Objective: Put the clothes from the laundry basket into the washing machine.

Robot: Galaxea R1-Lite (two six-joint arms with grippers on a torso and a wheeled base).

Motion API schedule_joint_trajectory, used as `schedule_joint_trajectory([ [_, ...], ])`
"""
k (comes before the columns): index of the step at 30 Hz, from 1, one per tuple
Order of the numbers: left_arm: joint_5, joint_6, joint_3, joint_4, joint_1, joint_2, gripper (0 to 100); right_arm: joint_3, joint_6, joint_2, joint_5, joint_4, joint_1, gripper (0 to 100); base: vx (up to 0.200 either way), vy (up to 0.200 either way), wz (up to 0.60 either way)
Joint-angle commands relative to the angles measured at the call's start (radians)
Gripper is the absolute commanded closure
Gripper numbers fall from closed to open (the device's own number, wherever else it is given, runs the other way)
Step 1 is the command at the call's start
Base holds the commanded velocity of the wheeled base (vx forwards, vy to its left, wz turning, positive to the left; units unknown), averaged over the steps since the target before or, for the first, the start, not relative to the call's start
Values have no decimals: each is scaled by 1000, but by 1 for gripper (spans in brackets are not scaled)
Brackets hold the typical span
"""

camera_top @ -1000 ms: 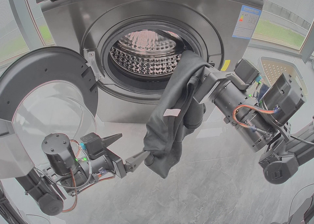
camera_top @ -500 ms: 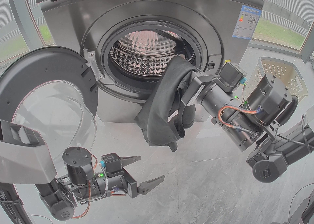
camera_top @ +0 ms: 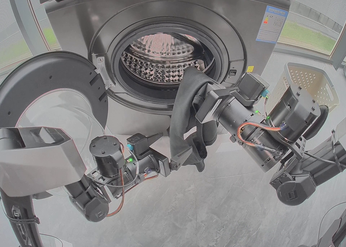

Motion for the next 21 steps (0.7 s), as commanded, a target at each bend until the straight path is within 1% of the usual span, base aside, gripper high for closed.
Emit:
schedule_joint_trajectory([
  [1,11,1,-83,0,19,96,0,10,3,-8,-3,0,28,100,0,0,0],
  [4,12,4,-116,0,27,127,0,15,3,-12,-3,-2,43,100,0,0,0],
  [6,12,4,-162,0,45,157,0,29,7,-23,-4,-3,65,100,0,0,0],
  [10,15,4,-243,2,54,197,0,53,22,-52,-4,1,86,100,0,0,0],
  [13,20,7,-280,2,54,225,0,65,32,-65,-4,1,100,100,0,0,0],
  [17,22,7,-306,0,45,245,0,79,32,-69,-4,1,105,100,0,0,0],
  [19,23,7,-332,2,41,255,0,90,42,-68,-4,1,106,100,0,0,0],
  [21,42,8,-355,2,41,260,0,99,50,-68,-4,3,117,100,0,0,0],
])
